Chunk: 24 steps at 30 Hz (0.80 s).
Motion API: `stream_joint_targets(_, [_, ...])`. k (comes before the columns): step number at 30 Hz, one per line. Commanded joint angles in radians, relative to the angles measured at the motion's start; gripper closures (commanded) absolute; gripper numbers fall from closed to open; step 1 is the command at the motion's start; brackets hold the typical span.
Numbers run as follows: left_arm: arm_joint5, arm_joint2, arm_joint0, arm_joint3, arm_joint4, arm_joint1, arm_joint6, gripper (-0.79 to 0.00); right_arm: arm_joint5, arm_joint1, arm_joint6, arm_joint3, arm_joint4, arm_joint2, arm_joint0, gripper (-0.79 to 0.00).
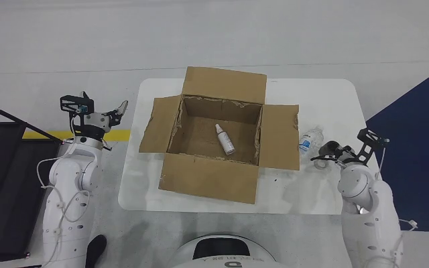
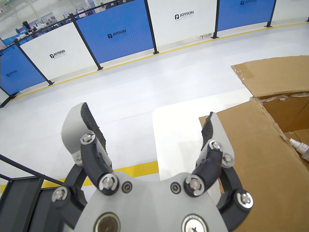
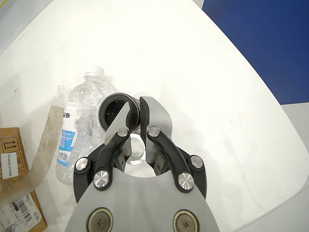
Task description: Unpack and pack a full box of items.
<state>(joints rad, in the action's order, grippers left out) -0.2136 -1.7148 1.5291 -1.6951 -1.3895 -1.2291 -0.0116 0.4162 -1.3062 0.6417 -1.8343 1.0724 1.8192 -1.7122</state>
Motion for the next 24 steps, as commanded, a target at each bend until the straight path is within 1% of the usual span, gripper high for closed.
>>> stream_joint_targets(1, [0.0,0.0,0.0,0.0,0.0,0.0,0.0,-0.785,0.0,0.0,-0.003,-0.013,-0.002,0.004,-0.01,0.0])
stream_joint_targets(9, [0.0,0.0,0.0,0.0,0.0,0.0,0.0,-0.785,-0.013,-0.004,-0.044,-0.086,-0.05,0.048,-0.084,0.0])
stream_joint_targets(15, [0.0,0.0,0.0,0.0,0.0,0.0,0.0,-0.785,-0.032,-0.006,-0.075,-0.085,-0.055,0.051,-0.097,0.0])
stream_joint_targets(16, [0.0,0.0,0.0,0.0,0.0,0.0,0.0,-0.785,-0.037,-0.007,-0.09,-0.094,-0.062,0.056,-0.107,-0.262])
stream_joint_targets(17, [0.0,0.0,0.0,0.0,0.0,0.0,0.0,-0.785,-0.041,-0.008,-0.112,-0.111,-0.074,0.066,-0.12,-0.573])
stream_joint_targets(18, [0.0,0.0,0.0,0.0,0.0,0.0,0.0,-0.785,-0.056,-0.009,-0.134,-0.134,-0.089,0.075,-0.136,-0.785])
stream_joint_targets(19, [0.0,0.0,0.0,0.0,0.0,0.0,0.0,-0.785,-0.08,-0.011,-0.155,-0.156,-0.108,0.086,-0.161,-0.785])
stream_joint_targets(24, [0.0,0.0,0.0,0.0,0.0,0.0,0.0,-0.785,-0.08,-0.011,-0.155,-0.156,-0.108,0.086,-0.161,-0.785])
